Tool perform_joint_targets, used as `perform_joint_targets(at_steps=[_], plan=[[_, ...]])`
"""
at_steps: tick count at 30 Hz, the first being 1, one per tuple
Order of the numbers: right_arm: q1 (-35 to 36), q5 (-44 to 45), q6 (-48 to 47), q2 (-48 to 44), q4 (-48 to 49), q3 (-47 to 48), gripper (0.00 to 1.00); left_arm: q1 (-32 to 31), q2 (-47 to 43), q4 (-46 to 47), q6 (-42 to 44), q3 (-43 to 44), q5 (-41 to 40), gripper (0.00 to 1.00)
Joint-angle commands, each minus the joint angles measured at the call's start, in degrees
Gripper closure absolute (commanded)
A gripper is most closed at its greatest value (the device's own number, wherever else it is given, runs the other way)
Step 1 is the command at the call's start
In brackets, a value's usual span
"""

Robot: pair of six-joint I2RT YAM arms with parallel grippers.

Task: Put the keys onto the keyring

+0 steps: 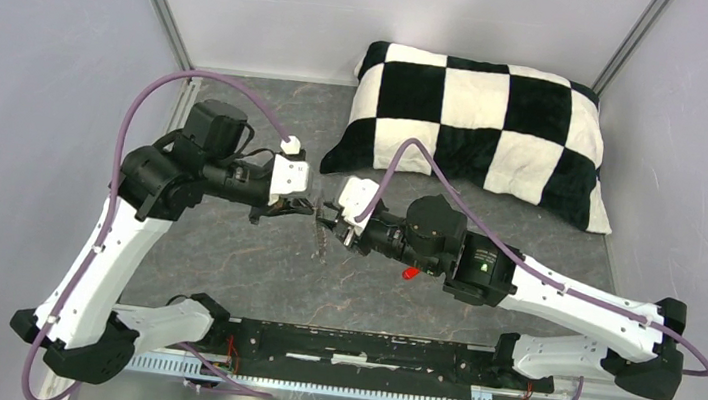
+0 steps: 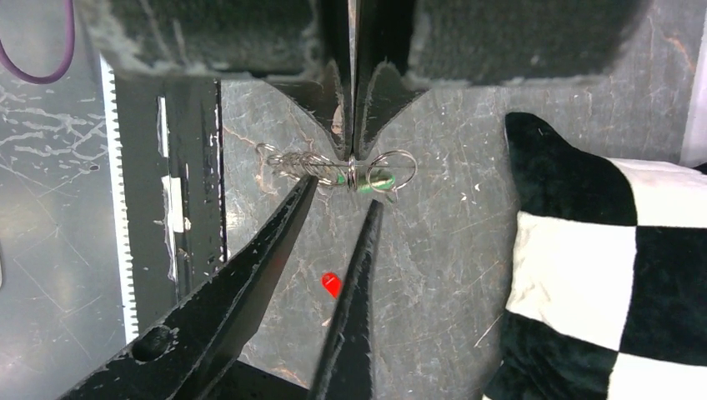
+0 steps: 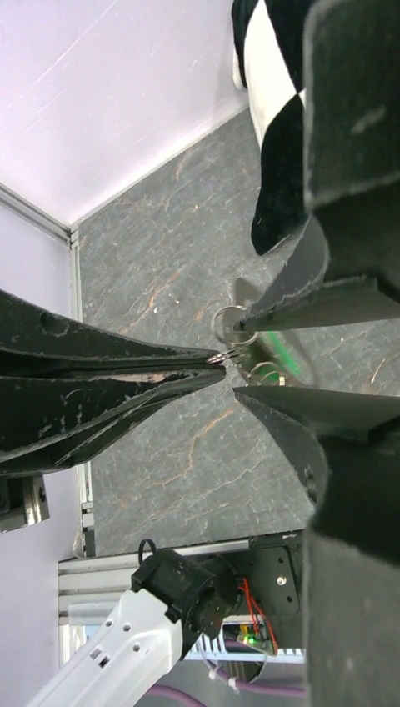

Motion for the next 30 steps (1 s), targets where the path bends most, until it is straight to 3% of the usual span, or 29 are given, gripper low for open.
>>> perform_joint_targets(at_steps=[1,3,8,14,22,30], plan=[[0.14,-0.72,0.65,-3.04,1.62,2.66,0.55,0.02,-2.59,3.86,0.69,-0.39,2.07,0.98],[-0.60,-1.92,1.04,-5.28,1.94,1.78,0.50,-0.02,-3.96,5.65,0.16,-1.11,5.28,0.98],[-2.91,-9.11,2.47,-12.55,4.42,-1.95,0.50,0.02,-7.52,13.58,-2.70,-3.75,15.04,0.98],[-3.89,-19.14,3.27,-16.16,8.51,-5.17,0.62,0.00,-7.56,21.46,-9.11,-4.58,25.17,0.98],[-4.08,-25.97,3.69,-16.15,12.87,-6.41,0.65,0.03,-9.44,45.79,-31.54,-10.76,28.59,0.98],[-4.14,-25.01,2.62,-14.88,13.45,-6.35,0.66,0.03,-8.40,46.93,-32.06,-10.27,31.24,0.98]])
